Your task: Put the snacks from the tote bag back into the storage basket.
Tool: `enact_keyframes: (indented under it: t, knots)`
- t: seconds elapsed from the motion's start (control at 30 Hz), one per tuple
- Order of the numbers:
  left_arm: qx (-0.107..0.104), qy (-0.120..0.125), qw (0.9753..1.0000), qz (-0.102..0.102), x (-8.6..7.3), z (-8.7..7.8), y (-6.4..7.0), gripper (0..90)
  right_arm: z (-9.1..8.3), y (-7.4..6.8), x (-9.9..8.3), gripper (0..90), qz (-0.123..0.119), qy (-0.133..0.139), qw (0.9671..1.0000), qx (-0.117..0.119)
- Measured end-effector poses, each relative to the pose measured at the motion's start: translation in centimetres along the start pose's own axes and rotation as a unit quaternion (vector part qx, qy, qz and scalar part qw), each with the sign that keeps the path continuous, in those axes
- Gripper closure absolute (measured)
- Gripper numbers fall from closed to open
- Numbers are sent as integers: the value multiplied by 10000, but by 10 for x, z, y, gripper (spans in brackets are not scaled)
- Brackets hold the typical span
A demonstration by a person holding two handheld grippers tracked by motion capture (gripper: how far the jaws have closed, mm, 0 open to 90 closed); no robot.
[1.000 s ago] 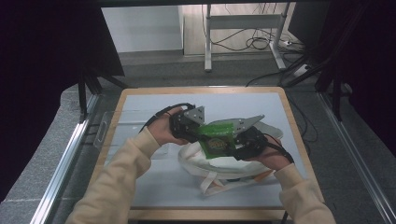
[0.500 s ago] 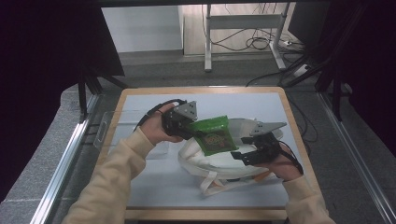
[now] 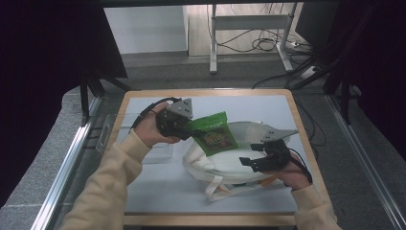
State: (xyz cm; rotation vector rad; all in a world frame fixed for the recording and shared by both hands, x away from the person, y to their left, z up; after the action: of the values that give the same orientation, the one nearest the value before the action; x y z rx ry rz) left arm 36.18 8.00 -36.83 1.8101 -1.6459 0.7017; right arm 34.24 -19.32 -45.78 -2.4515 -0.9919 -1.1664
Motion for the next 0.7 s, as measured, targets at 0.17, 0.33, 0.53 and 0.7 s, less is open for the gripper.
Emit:
enact_keyframes:
  t: [0.17,0.33,0.53,0.7]
  knots:
    - [77,24,10000,46,2,-13,2,757,1,-2,1,282,-62,21,10000,24]
    - [166,35,9999,10,2,-22,3,757,0,-4,1,280,-66,24,10000,14]
    - [238,52,9997,-36,-1,-33,1,758,-3,-3,2,281,-41,72,10000,1]
    - [267,45,9996,-86,-3,-36,-2,758,-3,-4,3,281,-47,82,10000,-1]
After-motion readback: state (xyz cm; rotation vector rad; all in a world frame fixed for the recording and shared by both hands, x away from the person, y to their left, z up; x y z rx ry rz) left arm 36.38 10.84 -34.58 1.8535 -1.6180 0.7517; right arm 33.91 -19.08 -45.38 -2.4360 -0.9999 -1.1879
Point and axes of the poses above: each handheld gripper's, and its own axes: z roughly forward along the jaws, x roughly out of its top, y roughly to its right, the point moved 4 cm from there along z, roughly forward along the jaws, and after that the axes turned 14 degrees about -x, right-handed, at the moved point
